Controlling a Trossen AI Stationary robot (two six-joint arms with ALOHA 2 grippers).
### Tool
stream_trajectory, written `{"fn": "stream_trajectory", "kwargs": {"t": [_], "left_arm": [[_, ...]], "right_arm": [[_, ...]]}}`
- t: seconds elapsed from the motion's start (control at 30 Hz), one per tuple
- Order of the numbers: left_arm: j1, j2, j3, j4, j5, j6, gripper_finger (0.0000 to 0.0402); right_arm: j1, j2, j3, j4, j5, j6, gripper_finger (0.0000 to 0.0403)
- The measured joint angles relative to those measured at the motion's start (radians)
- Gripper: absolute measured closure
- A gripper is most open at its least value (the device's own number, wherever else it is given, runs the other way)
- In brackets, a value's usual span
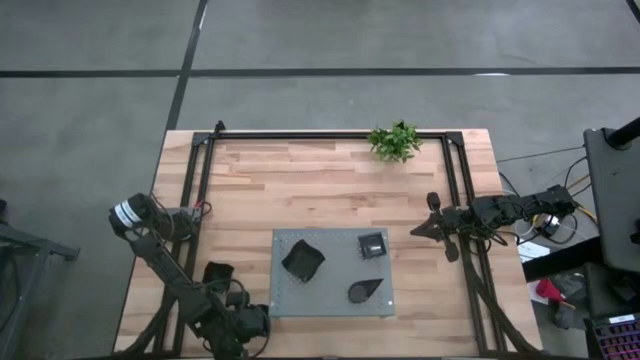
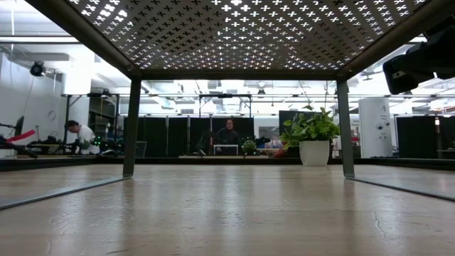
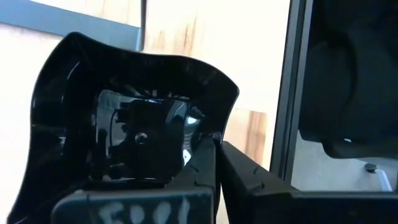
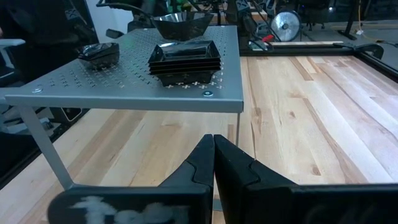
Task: Pick & Place Mini shaped plates
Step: Stack the distorted square plate on top of the distorted square plate on the shelf
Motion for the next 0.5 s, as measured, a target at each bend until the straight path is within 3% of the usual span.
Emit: {"fn": "stream_trajectory", "kwargs": {"t": [0.23,0.5], "left_arm": [[-0.001,-0.042,0.057,-0.09,0.023,-0.001,0.0401],[-0.001,-0.065,0.204,-0.388,0.036,0.001,0.0401]], "right_arm": [[0.0,0.0,0.0,0.0,0.0,0.0,0.0394],[0.0,0.0,0.0,0.0,0.0,0.0,0.0394]]}}
